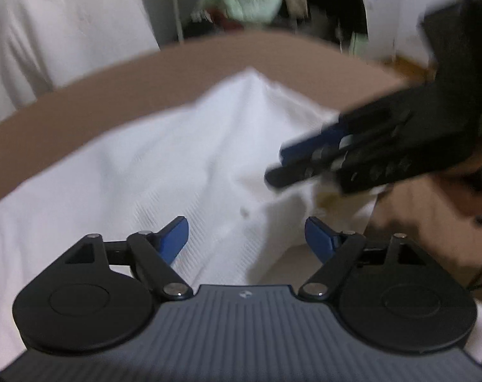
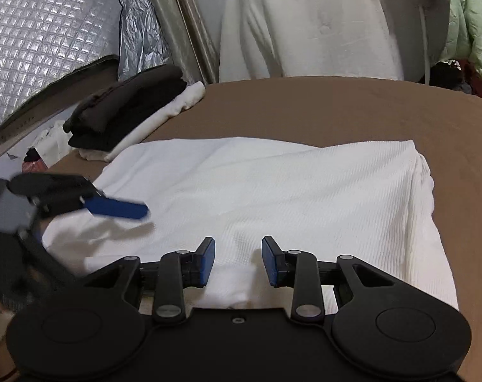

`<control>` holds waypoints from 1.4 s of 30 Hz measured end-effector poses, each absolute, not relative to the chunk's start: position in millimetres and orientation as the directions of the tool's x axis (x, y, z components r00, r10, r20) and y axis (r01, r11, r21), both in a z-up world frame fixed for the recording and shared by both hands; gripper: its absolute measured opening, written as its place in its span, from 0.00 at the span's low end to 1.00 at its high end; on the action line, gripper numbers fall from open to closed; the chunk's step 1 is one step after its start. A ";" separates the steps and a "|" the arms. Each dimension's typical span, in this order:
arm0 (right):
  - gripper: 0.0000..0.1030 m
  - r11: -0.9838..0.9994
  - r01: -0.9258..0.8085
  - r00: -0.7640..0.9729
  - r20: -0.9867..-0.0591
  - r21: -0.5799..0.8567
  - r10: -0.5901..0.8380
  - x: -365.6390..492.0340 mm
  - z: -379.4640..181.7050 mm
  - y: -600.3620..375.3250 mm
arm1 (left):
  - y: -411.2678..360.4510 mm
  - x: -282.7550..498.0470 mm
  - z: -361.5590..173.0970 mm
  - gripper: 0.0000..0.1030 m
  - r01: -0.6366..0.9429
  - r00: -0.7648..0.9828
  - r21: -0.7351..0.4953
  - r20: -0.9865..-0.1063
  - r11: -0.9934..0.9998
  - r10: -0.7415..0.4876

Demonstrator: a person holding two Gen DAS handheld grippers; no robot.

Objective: Fold clothes

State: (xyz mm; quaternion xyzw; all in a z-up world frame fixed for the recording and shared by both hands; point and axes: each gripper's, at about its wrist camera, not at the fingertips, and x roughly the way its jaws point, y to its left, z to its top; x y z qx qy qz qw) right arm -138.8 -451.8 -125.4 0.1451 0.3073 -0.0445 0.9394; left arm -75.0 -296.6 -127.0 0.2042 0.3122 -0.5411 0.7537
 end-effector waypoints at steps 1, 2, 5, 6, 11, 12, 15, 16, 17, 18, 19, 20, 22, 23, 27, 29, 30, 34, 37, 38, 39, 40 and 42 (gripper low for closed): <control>0.36 0.953 0.179 0.802 -0.597 0.245 0.003 -138.5 -126.1 -451.8 | -298.7 -68.2 -130.0 0.23 0.935 0.214 -0.054 -0.703 0.351 -0.679; 0.36 0.947 0.182 0.802 -0.598 0.266 0.014 -141.2 -126.0 -451.7 | -300.7 -61.4 -132.9 0.11 0.926 0.208 -0.078 -0.713 0.371 -0.669; 0.37 0.902 0.179 0.821 -0.564 0.393 0.083 -165.7 -123.8 -452.5 | -306.9 -40.9 -141.8 0.06 0.891 0.187 -0.146 -0.744 0.430 -0.641; 0.38 0.878 0.172 0.832 -0.543 0.447 0.113 -175.9 -124.4 -452.0 | -307.5 -34.6 -143.4 0.06 0.879 0.178 -0.171 -0.749 0.445 -0.639; 0.38 0.845 0.126 0.813 -0.542 0.519 0.212 -193.9 -138.8 -437.8 | -287.8 -25.2 -130.8 0.04 0.843 0.130 -0.312 -0.673 0.439 -0.728; 0.38 0.872 0.121 0.803 -0.564 0.475 0.196 -191.0 -140.8 -430.9 | -285.3 -23.5 -129.6 0.04 0.834 0.120 -0.338 -0.661 0.437 -0.741; 0.38 0.915 0.088 0.782 -0.596 0.394 0.182 -172.9 -147.1 -416.7 | -283.4 -21.2 -131.1 0.04 0.822 0.112 -0.369 -0.643 0.434 -0.758; 0.39 0.919 0.105 0.783 -0.602 0.379 0.159 -166.0 -150.4 -415.4 | -283.7 -22.0 -132.6 0.04 0.821 0.115 -0.371 -0.637 0.434 -0.762; 0.43 0.922 0.129 0.783 -0.608 0.366 0.132 -159.1 -154.0 -414.6 | -284.0 -22.5 -134.0 0.04 0.820 0.117 -0.374 -0.630 0.432 -0.767; 0.48 0.924 0.152 0.783 -0.613 0.352 0.105 -152.2 -157.6 -413.7 | -282.7 -23.1 -133.1 0.04 0.820 0.118 -0.378 -0.622 0.429 -0.774; 0.48 0.924 0.182 0.782 -0.619 0.335 0.070 -146.4 -161.0 -414.3 | -280.7 -23.7 -132.2 0.04 0.820 0.120 -0.382 -0.613 0.426 -0.781; 0.48 0.927 0.197 0.783 -0.620 0.318 0.047 -141.8 -163.1 -412.3 | -280.0 -24.6 -131.0 0.04 0.821 0.123 -0.382 -0.606 0.423 -0.786; 0.48 0.937 0.203 0.784 -0.621 0.283 0.018 -134.4 -166.0 -405.6 | -278.2 -25.9 -128.7 0.05 0.821 0.145 -0.377 -0.588 0.428 -0.796; 0.47 0.948 0.184 0.784 -0.621 0.260 0.017 -132.4 -165.7 -401.9 | -277.8 -25.1 -127.3 0.05 0.819 0.153 -0.379 -0.579 0.431 -0.801; 0.05 0.922 0.120 0.795 -0.592 0.368 0.133 -140.7 -151.9 -398.3 | -267.9 -21.1 -115.7 0.06 0.799 0.156 -0.427 -0.532 0.423 -0.832; 0.05 0.748 0.096 0.833 -0.464 0.657 0.300 -158.2 -147.5 -418.4 | -256.7 -20.1 -107.6 0.06 0.785 0.151 -0.469 -0.490 0.405 -0.859; 0.06 0.623 0.071 0.847 -0.377 0.779 0.374 -165.9 -151.2 -427.9 | -251.4 -19.7 -103.9 0.06 0.778 0.146 -0.489 -0.471 0.395 -0.870; 0.08 0.409 0.131 0.816 -0.333 0.903 0.472 -178.0 -177.6 -438.2 | -244.5 -25.8 -104.6 0.09 0.777 0.094 -0.504 -0.499 0.377 -0.861; 0.25 0.512 0.287 0.696 -0.544 0.809 0.469 -170.0 -202.7 -424.0 | -252.5 -37.7 -124.1 0.15 0.791 0.096 -0.427 -0.621 0.438 -0.778; 0.26 0.523 0.280 0.688 -0.548 0.805 0.475 -172.0 -202.8 -423.1 | -254.8 -42.3 -130.1 0.16 0.804 0.118 -0.374 -0.662 0.463 -0.740; 0.26 0.529 0.263 0.688 -0.541 0.807 0.483 -174.9 -201.4 -422.8 | -256.9 -47.0 -135.8 0.16 0.816 0.142 -0.319 -0.697 0.482 -0.703; 0.27 0.535 0.246 0.687 -0.535 0.808 0.492 -177.8 -200.0 -422.6 | -258.2 -52.1 -139.6 0.19 0.829 0.168 -0.268 -0.717 0.491 -0.676; 0.36 0.615 0.226 0.710 -0.560 0.756 0.427 -191.6 -181.9 -426.4 | -259.6 -59.3 -140.7 0.31 0.844 0.181 -0.233 -0.724 0.484 -0.665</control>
